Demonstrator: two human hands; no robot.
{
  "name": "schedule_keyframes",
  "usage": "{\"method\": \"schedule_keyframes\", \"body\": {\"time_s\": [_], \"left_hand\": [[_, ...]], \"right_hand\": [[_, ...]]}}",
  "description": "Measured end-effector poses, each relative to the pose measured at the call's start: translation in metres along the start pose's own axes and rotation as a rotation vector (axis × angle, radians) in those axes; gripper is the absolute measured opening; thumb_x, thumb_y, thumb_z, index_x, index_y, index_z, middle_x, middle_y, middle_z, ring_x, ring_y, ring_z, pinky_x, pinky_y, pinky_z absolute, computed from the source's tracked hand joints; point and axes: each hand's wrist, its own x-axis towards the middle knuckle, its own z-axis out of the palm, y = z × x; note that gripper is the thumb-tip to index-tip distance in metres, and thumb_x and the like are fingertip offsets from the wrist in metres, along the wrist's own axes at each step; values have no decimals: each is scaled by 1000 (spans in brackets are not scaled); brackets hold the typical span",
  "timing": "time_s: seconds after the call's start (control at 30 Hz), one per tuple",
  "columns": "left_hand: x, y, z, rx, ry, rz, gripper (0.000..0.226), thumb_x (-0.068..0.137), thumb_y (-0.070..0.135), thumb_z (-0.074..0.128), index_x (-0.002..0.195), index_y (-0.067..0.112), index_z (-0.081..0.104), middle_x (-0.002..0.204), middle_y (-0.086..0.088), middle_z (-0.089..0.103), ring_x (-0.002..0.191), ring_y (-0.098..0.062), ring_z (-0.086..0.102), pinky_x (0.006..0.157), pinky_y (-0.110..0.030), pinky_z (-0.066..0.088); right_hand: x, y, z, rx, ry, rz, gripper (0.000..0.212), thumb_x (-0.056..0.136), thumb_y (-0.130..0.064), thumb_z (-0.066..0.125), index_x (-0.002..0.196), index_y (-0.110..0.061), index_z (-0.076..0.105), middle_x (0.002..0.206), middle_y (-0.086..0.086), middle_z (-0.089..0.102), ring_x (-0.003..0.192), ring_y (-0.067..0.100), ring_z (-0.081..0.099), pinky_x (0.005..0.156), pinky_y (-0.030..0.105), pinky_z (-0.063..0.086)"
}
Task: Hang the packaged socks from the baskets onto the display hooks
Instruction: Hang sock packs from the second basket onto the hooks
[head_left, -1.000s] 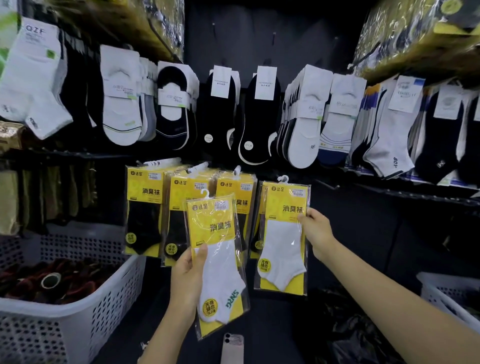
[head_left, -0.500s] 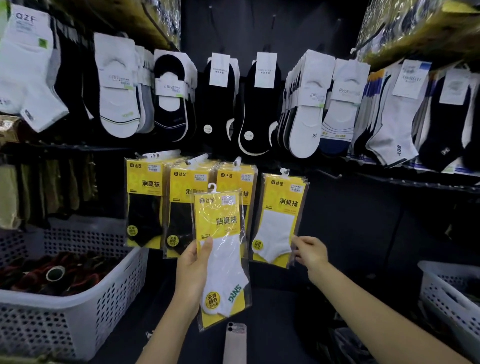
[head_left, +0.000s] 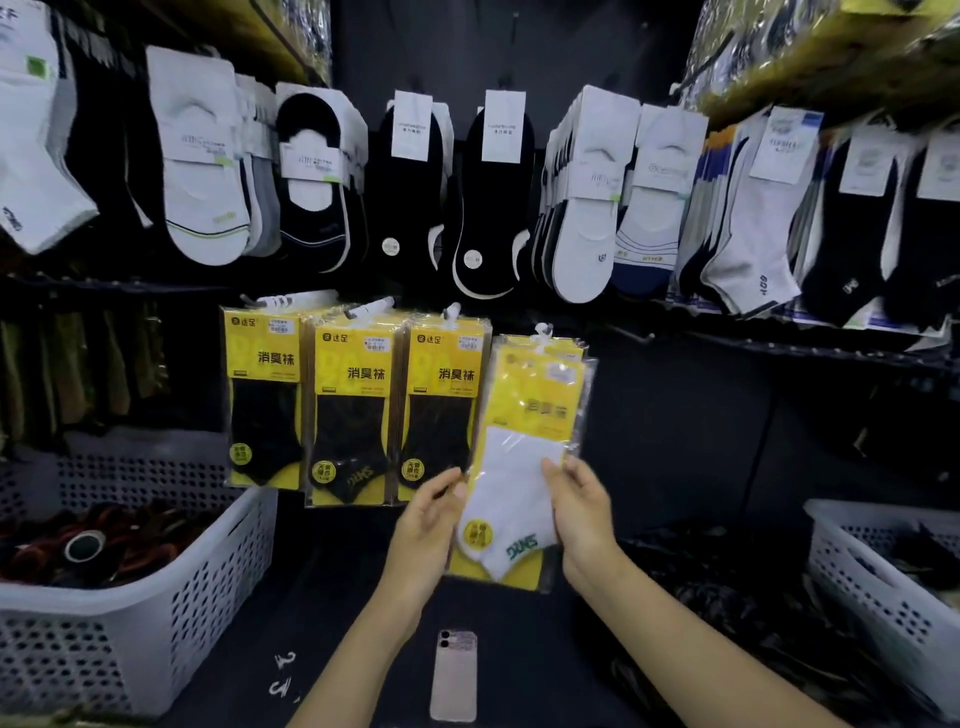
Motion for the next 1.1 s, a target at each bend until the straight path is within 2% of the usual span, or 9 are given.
{"method": "schedule_keyframes", "body": {"time_s": [0.13, 0.3, 0.37, 0.5, 0.57, 0.7, 0.87, 1.0, 1.1], "left_hand": [[0, -7, 8, 113, -105, -18, 30, 88, 44, 51, 117, 40, 54, 113, 15, 64, 106, 2, 58, 88, -16, 46], [4, -14, 13, 173, -116, -32, 44, 89, 45, 50, 131, 30, 50, 124, 11, 59, 114, -3, 54, 100, -24, 42], [5, -17, 12, 161, -113, -42, 46, 90, 44, 50, 133, 28, 50, 126, 9, 59, 115, -4, 54, 103, -27, 43], [9, -25, 9, 152, -123, -74, 44, 91, 44, 48, 133, 32, 46, 121, 15, 60, 107, 3, 57, 84, -13, 47], [8, -30, 9, 170, -135, -99, 43, 93, 44, 46, 134, 32, 45, 124, 12, 58, 112, -1, 55, 78, -12, 46], [-2, -46, 5, 244, -141, -157, 46, 95, 43, 45, 138, 26, 44, 133, 5, 53, 115, -6, 52, 95, -21, 42], [-29, -75, -11, 377, -188, -289, 47, 96, 41, 46, 138, 20, 43, 135, 2, 49, 121, -13, 49, 103, -28, 38], [-55, -103, -33, 508, -235, -392, 44, 97, 36, 47, 136, 16, 45, 133, -1, 51, 109, -10, 50, 86, -18, 39], [-77, -134, -58, 622, -267, -473, 48, 96, 41, 47, 137, 17, 44, 134, 0, 51, 110, -9, 51, 81, -14, 41]], "right_hand": [[16, -16, -12, 26, 142, -29, 12, 95, -17, 57, 84, -17, 61, 89, 4, 68, 72, 15, 64, 60, 26, 51], [29, -26, -8, -93, 92, -44, 11, 94, -16, 57, 84, -18, 61, 94, 7, 67, 88, 25, 66, 82, 42, 55], [34, -28, -6, -145, 47, -6, 9, 94, -15, 57, 86, -16, 62, 96, 8, 68, 87, 25, 67, 80, 41, 57], [42, -25, -9, -191, -16, 83, 7, 93, -16, 59, 89, -10, 63, 92, 8, 69, 75, 19, 66, 54, 25, 52], [43, -18, -15, -199, -15, 120, 11, 93, -17, 61, 90, -7, 61, 93, 11, 67, 78, 22, 64, 63, 28, 53], [32, 9, -36, -217, -18, 199, 17, 94, -18, 59, 103, -4, 62, 103, 13, 65, 83, 21, 61, 70, 27, 50], [-2, 59, -83, -306, -6, 312, 40, 93, -21, 61, 128, -5, 52, 125, 17, 58, 117, 28, 56, 94, 35, 45], [-31, 103, -119, -435, -73, 448, 41, 92, -14, 62, 129, -1, 50, 122, 19, 58, 113, 30, 57, 94, 38, 48], [-58, 139, -145, -563, -74, 456, 30, 86, 0, 65, 114, 10, 58, 106, 19, 62, 93, 19, 61, 74, 24, 46]]}}
